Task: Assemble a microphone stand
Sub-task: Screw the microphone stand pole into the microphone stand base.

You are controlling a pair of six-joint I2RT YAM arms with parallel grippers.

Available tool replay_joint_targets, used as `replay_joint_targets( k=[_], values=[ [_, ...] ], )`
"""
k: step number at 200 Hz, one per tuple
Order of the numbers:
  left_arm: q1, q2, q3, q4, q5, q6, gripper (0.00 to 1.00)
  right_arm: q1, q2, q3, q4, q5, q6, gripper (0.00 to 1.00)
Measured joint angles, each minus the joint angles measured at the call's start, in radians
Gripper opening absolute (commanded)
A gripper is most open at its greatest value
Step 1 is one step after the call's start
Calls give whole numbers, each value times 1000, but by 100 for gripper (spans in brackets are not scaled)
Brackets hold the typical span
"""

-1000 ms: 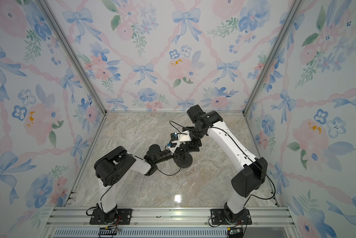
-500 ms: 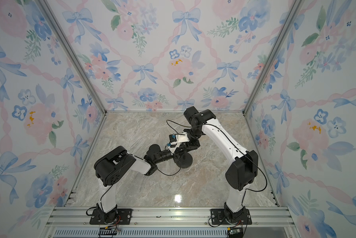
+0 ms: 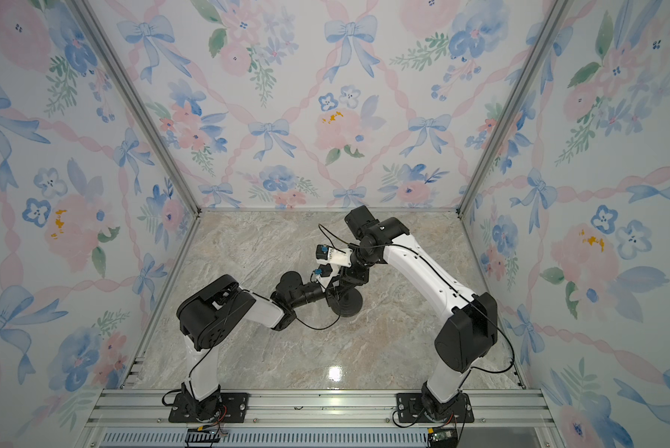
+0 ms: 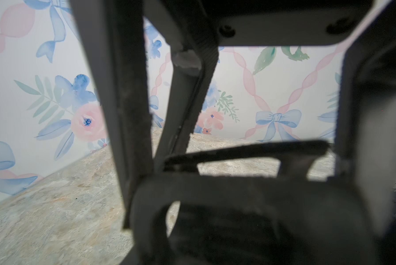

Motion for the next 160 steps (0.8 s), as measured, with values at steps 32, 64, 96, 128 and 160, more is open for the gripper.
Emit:
replay_joint_targets(
  k=[32, 64, 96, 128, 160],
  values=[
    [0, -2, 0, -3, -8, -3, 50, 23, -55, -74, 79, 62, 185, 36],
    [0, -6, 0, -2, -20, -7, 50, 32, -142, -192, 188, 102, 346, 35],
    [0, -6, 0, -3, -36, -11, 50, 41, -188, -259, 265, 150, 504, 37],
    [0, -6, 0, -3, -39, -17, 50, 75, -195, -275, 304, 191, 610, 37],
    [-1, -6, 0, -3, -37, -22, 39, 73, -188, -265, 299, 197, 713, 37]
  ],
)
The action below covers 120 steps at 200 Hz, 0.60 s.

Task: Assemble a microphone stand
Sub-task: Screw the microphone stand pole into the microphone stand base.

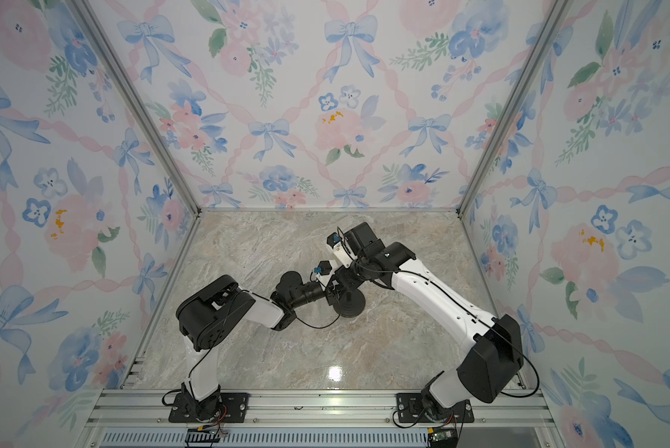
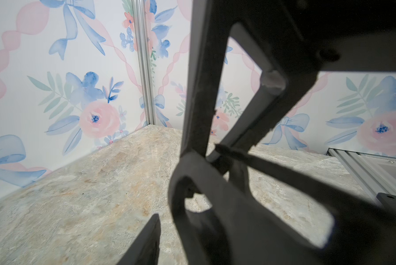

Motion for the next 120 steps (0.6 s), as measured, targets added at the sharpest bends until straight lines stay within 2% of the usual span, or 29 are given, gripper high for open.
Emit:
replay_joint_targets(
  k=[43, 67, 77, 91, 120],
  values=[
    [-7, 0, 0, 0, 16, -38, 15, -1, 2, 7, -14, 16, 50, 42],
    [-11, 0, 0, 1, 16, -21, 7, -1, -2, 8, -29, 16, 58, 59],
    [-13, 0, 0, 1, 15, -6, 5, 0, -2, 8, -51, 11, 61, 66],
    [-15, 0, 0, 1, 14, 11, 4, 0, -2, 16, -86, 4, 31, 69],
    [-15, 0, 0, 1, 18, 27, 4, -21, -5, 104, -143, -27, -138, 74]
  ],
)
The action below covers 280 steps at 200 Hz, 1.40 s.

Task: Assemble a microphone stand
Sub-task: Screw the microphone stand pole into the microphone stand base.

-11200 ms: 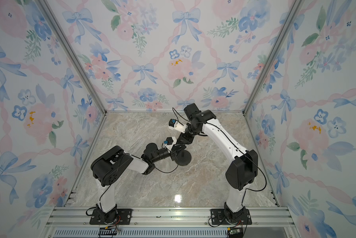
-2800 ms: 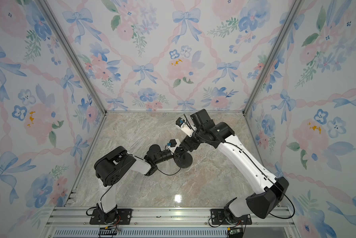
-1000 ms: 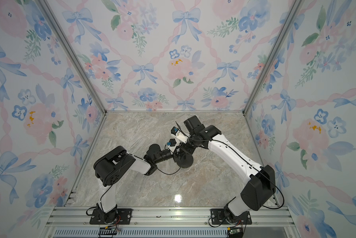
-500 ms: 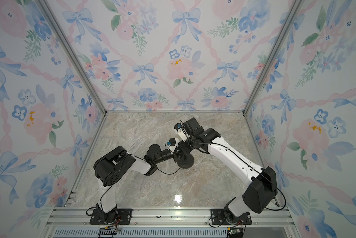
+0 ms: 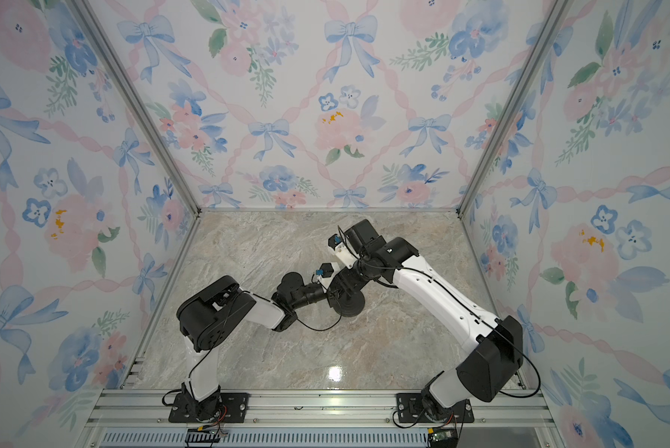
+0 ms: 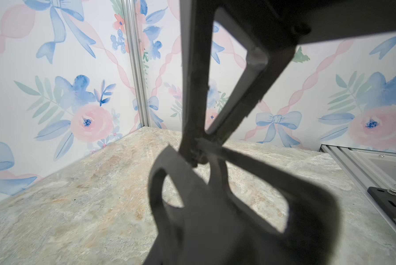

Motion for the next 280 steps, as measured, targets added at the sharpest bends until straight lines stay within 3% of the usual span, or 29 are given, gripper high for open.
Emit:
replay_joint_targets(
  k=[19, 56, 81, 107, 135, 185, 201, 224, 235, 280],
  values=[
    [0, 0, 0, 0, 3, 6, 4, -43, -44, 24, 5, -60, -228, 84],
    [0, 0, 0, 3, 27, 16, 4, -137, -159, -39, -1, -232, -794, 84],
    [0, 0, 2, 3, 37, 21, 4, -169, -34, 95, -112, -346, -1030, 83],
    [0, 3, 5, 3, 41, 22, 5, -158, 111, 194, -199, -367, -1158, 82],
    [0, 9, 13, 3, 42, 21, 5, -152, 195, 212, -253, -361, -1184, 74],
    [3, 14, 21, -2, 51, 7, 13, -149, 217, 212, -256, -348, -1146, 36],
    [4, 15, 21, -1, 58, 4, 22, -148, 212, 211, -252, -350, -1131, 33],
    [5, 16, 21, -1, 59, -1, 23, -149, 193, 177, -188, -332, -1068, 27],
    [8, 16, 21, 0, 60, -7, 29, -149, 175, 148, -147, -328, -1030, 26],
    [9, 16, 21, 0, 44, -14, 42, -149, 33, -55, 71, -280, -784, 24]
  ],
)
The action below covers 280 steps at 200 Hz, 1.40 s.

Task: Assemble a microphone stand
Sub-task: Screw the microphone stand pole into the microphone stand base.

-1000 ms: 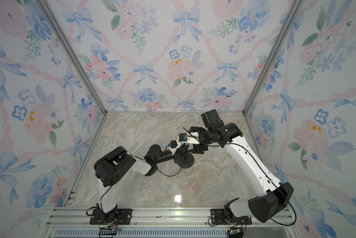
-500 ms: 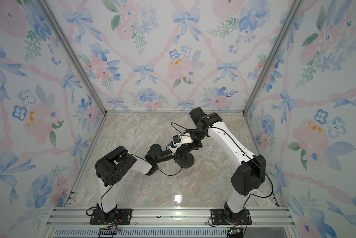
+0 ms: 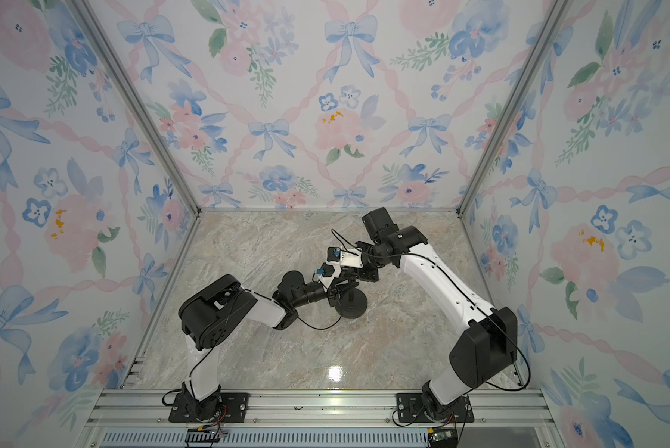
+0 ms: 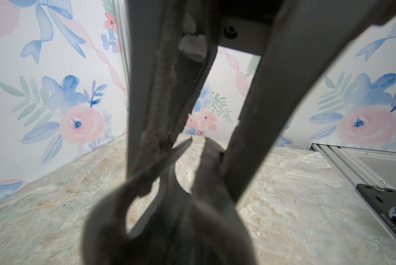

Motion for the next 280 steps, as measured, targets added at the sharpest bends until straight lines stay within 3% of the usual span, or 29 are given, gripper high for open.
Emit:
replay_joint_targets(
  k=[12, 56, 84, 243, 264, 280],
  values=[
    [0, 0, 0, 0, -2, 1, 48, 1, -51, -70, 68, 15, 61, 24],
    [-1, 0, -1, 0, -6, -6, 53, 54, -186, -241, 243, 137, 247, 20],
    [-1, 0, -2, 0, -8, -9, 53, 103, -189, -244, 261, 242, 382, 14],
    [-9, 0, -2, 0, -29, -21, 54, 205, -188, -240, 278, 468, 1149, 17],
    [-13, 0, -2, 0, -25, -21, 53, 213, -213, -269, 300, 491, 1247, 17],
    [-17, 0, -2, -1, -13, -24, 44, 220, -233, -291, 317, 508, 1321, 19]
  ],
)
